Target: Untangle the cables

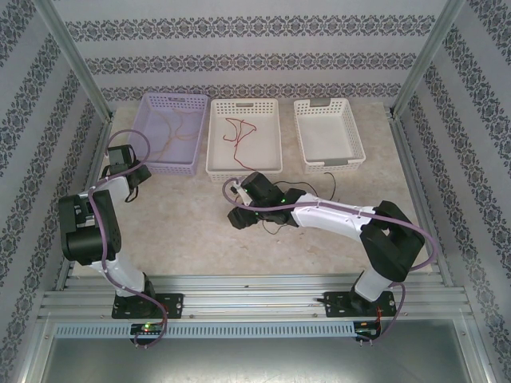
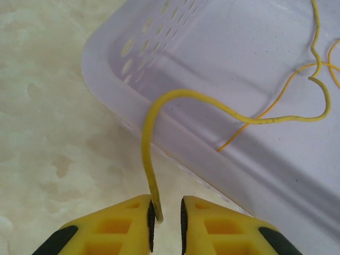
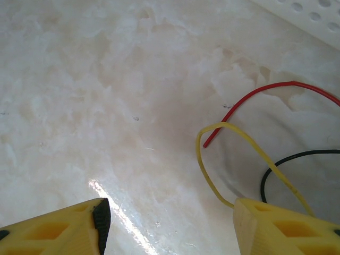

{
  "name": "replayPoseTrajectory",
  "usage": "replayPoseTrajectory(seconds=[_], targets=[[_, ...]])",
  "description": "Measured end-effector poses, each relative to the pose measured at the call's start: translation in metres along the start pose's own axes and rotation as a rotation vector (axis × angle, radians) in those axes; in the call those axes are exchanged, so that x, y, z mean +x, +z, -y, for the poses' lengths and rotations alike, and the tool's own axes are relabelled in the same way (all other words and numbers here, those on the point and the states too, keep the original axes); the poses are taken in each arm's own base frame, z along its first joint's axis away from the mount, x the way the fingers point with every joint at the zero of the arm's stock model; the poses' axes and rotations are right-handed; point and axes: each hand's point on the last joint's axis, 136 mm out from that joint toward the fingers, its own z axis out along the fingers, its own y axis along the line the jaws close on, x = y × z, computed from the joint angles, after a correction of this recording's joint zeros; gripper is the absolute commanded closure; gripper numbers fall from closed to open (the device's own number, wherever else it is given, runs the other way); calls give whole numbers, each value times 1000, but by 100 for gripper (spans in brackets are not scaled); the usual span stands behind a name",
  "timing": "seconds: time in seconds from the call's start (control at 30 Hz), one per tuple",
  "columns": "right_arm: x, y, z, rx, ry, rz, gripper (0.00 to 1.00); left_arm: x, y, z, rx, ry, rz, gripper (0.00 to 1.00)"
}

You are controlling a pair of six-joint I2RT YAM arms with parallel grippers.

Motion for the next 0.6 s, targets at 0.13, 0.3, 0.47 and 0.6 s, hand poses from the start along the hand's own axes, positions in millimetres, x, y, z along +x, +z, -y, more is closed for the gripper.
replayPoseTrajectory(seconds=[0.13, 0.3, 0.47, 0.6], targets=[[0, 0, 0, -1, -1, 0, 37, 0, 0, 0, 0, 0, 0, 85], [0, 0, 0, -1, -1, 0, 37, 0, 0, 0, 1, 0, 0, 88], [0, 0, 0, -1, -1, -1, 37, 0, 0, 0, 1, 0, -1, 91], [0, 0, 0, -1, -1, -1, 37, 1, 0, 2, 4, 5, -2, 93]])
